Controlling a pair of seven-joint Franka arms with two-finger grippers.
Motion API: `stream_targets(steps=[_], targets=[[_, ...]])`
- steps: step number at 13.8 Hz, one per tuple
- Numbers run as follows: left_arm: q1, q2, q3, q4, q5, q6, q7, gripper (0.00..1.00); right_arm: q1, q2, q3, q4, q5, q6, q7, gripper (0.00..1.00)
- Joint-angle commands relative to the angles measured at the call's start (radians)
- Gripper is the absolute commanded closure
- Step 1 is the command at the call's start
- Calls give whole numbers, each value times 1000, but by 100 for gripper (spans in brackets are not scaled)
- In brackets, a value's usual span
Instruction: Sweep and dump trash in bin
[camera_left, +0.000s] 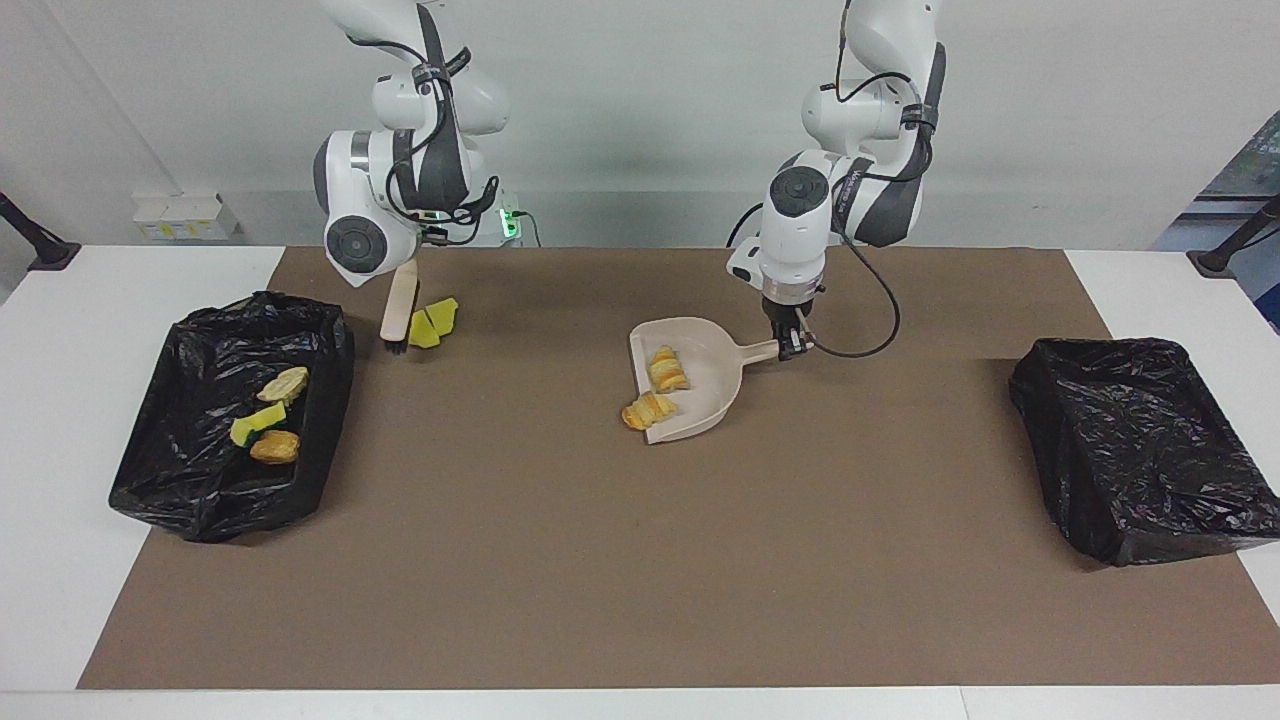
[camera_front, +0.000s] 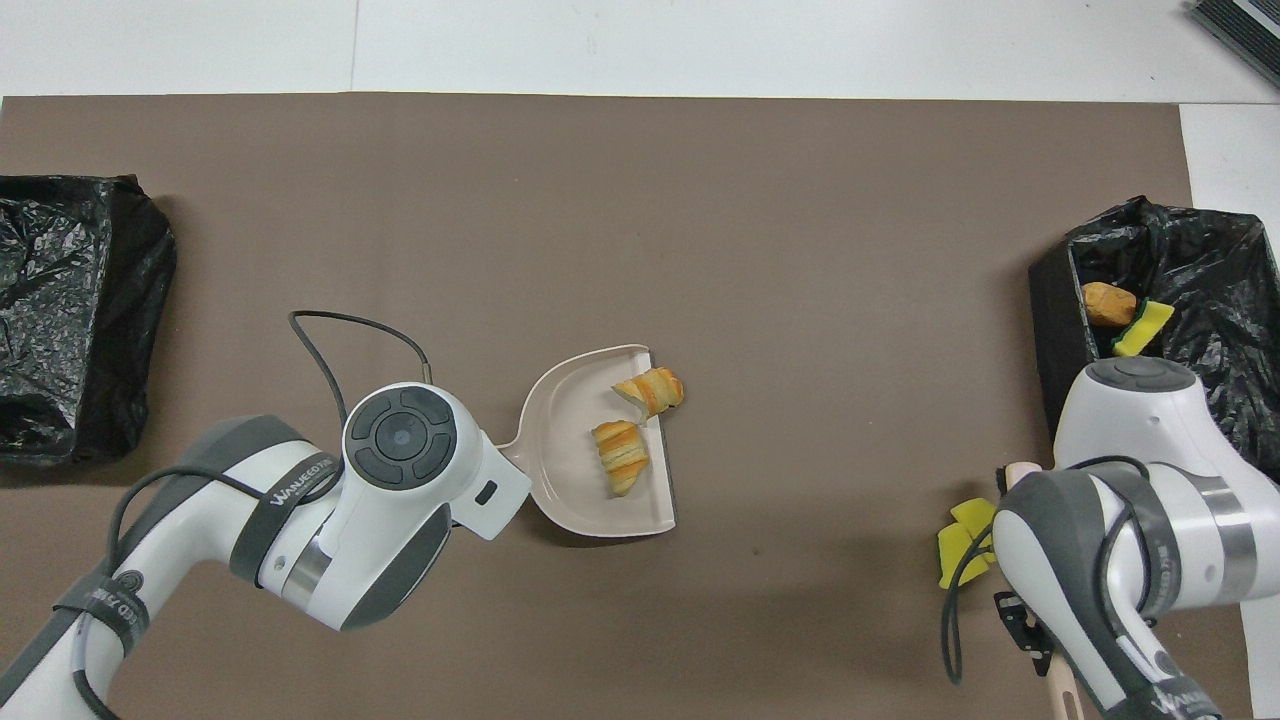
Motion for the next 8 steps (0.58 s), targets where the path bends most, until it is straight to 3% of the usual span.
stream_targets(steps=[1,4,8], targets=[[-9,-13,4,0,15,-20,-13,100,-106,-117,13,-138,-5,79,38,100],[-10,-15,3,0,15,-20,-19,100,-164,-208,13,-273,70,208,97,100],[-9,-13,3,0,15,-17,-19,100,-131,-213,14,-300,153,236,147,100]])
